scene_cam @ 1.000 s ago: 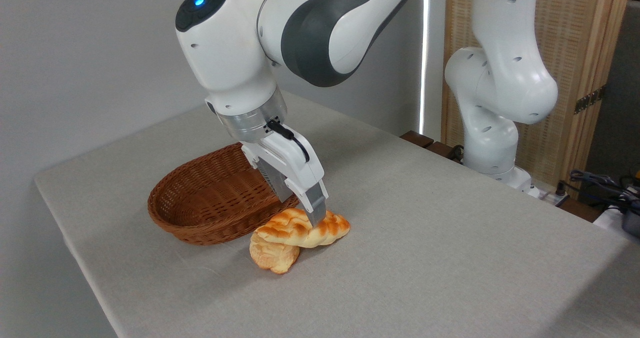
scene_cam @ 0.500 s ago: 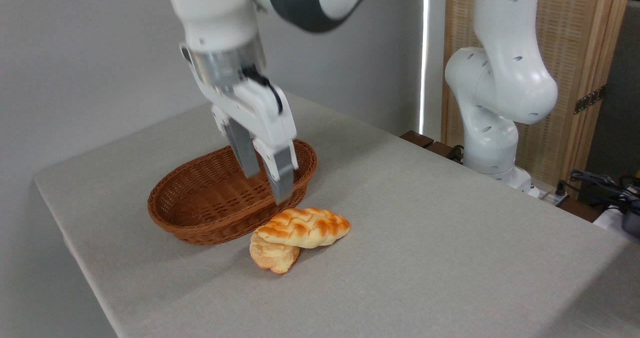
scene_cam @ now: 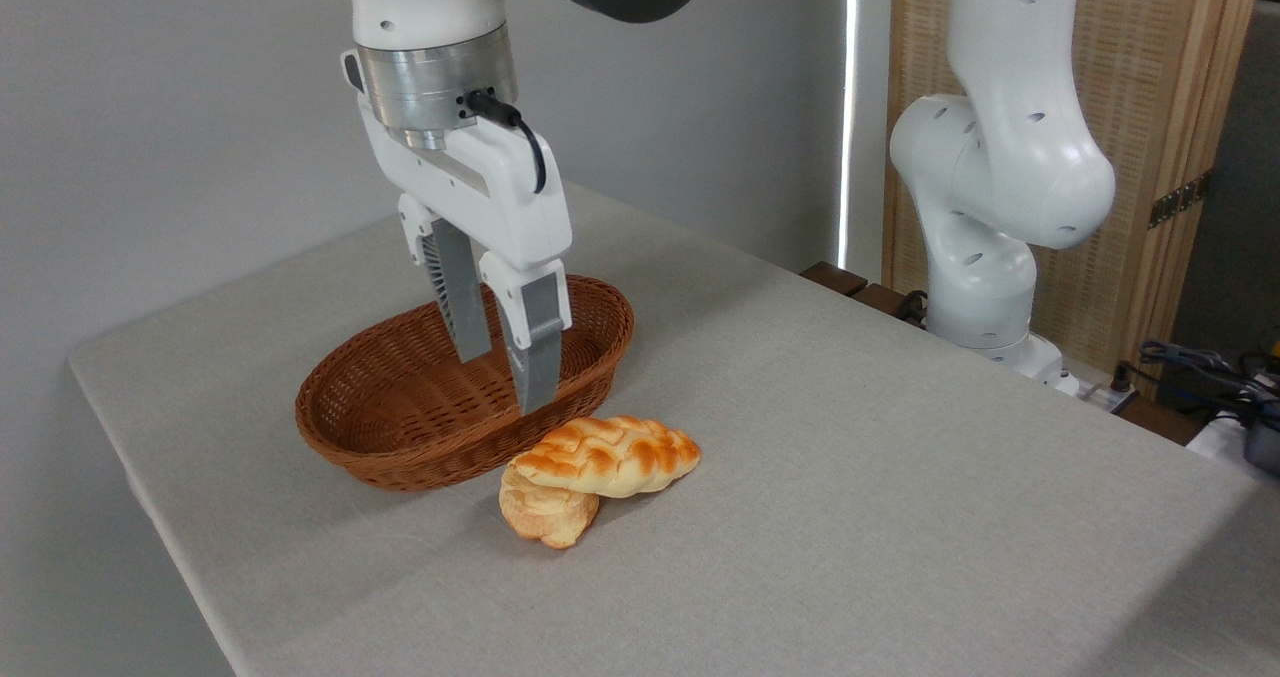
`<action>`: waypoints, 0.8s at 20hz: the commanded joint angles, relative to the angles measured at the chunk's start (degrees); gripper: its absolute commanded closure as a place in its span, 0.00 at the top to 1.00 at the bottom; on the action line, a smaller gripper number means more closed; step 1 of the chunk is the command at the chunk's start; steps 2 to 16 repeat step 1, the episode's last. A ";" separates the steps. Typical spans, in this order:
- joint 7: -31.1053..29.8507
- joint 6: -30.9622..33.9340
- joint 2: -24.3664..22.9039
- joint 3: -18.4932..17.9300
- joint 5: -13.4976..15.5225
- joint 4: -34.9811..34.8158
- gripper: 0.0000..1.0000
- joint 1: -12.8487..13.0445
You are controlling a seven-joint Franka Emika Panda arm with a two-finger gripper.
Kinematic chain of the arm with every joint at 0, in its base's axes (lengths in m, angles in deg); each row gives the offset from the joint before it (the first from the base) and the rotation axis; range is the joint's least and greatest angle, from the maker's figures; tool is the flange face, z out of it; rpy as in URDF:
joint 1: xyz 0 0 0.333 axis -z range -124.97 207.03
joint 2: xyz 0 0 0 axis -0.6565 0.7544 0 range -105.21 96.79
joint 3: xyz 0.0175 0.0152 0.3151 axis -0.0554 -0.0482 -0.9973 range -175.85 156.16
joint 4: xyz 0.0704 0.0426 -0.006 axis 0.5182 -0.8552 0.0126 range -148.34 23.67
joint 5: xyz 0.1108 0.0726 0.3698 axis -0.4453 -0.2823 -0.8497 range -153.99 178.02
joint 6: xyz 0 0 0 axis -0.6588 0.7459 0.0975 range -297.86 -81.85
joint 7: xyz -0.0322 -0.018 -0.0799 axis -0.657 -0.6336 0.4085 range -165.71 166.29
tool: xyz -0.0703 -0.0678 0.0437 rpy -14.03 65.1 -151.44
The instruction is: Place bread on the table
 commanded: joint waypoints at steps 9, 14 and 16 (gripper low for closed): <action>-0.76 -1.08 1.26 -0.51 -0.04 0.72 1.00 0.23; -0.76 -1.08 1.26 -0.51 -0.04 0.72 1.00 0.23; -0.76 -1.08 1.26 -0.51 -0.04 0.72 1.00 0.23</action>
